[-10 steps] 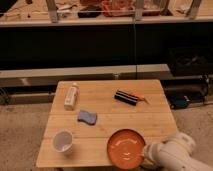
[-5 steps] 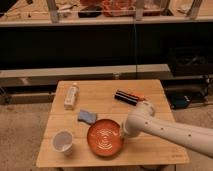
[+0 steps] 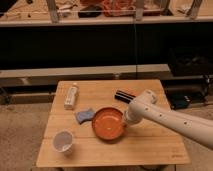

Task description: Drag the ceramic bowl in a circle

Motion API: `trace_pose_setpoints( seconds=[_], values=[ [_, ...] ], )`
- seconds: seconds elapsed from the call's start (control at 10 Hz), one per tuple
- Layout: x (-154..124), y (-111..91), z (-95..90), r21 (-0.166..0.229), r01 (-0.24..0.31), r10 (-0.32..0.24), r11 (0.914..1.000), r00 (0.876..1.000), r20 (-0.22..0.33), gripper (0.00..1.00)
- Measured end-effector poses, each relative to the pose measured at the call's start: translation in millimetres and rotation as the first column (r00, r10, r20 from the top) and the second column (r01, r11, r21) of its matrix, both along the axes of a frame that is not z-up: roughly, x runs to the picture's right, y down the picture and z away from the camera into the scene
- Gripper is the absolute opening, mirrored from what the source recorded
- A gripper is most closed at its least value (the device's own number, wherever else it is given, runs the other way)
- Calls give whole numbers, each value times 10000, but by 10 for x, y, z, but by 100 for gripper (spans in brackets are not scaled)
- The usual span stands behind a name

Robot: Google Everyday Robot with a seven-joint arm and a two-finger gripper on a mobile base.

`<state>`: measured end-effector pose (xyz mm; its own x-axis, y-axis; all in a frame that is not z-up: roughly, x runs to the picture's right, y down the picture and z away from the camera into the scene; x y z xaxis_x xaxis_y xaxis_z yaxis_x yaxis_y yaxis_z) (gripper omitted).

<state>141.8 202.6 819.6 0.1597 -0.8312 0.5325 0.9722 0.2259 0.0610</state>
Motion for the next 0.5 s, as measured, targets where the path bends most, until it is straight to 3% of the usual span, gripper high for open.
trace_pose_setpoints(
  seconds=[0.3, 0.5],
  values=[
    [679, -43, -237, 553, -1052, 1106, 9929, 9883, -1053, 0],
    [963, 81, -454, 771, -1462, 1569, 9862, 9746, -1599, 0]
  ],
)
